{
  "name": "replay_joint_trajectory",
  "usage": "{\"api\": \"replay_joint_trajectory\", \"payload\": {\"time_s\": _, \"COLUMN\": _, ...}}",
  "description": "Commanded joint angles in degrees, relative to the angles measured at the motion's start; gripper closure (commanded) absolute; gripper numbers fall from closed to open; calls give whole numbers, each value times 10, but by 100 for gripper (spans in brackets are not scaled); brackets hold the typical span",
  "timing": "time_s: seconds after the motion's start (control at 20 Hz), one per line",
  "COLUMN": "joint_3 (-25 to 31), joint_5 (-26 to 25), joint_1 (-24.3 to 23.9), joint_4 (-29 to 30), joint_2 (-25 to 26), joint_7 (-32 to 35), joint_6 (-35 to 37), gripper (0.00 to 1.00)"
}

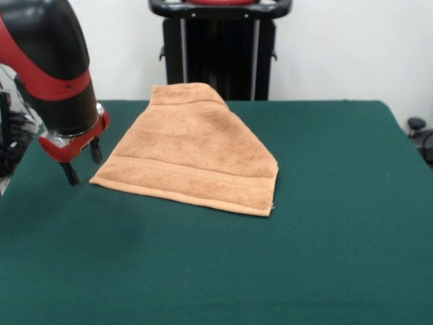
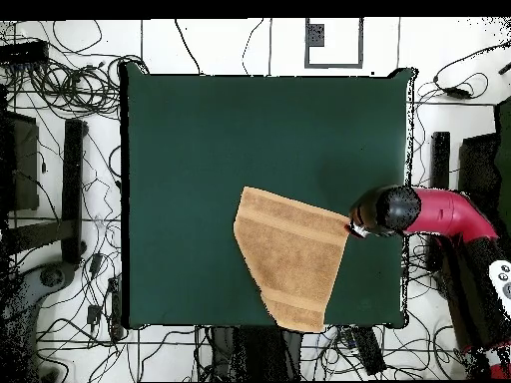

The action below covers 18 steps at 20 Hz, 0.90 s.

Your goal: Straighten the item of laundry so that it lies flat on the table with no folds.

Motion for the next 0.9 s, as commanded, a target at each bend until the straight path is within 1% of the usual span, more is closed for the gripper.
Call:
{"api": "replay_joint_trajectory", "payload": {"time_s": 0.05, "joint_3": -14, "joint_5": 23, "joint_1": 42, "joint_4": 70, "joint_2": 6, "joint_7": 120, "joint_6": -55, "gripper": 0}}
{"api": "replay_joint_trajectory", "payload": {"time_s": 0.45, "joint_3": -24, "joint_5": 38, "joint_1": 59, "joint_4": 76, "joint_2": 3, "joint_7": 126, "joint_6": -68, "gripper": 0}}
{"api": "replay_joint_trajectory", "payload": {"time_s": 0.9, "joint_3": -39, "joint_5": 56, "joint_1": 78, "joint_4": 67, "joint_2": 5, "joint_7": 124, "joint_6": -69, "gripper": 0}}
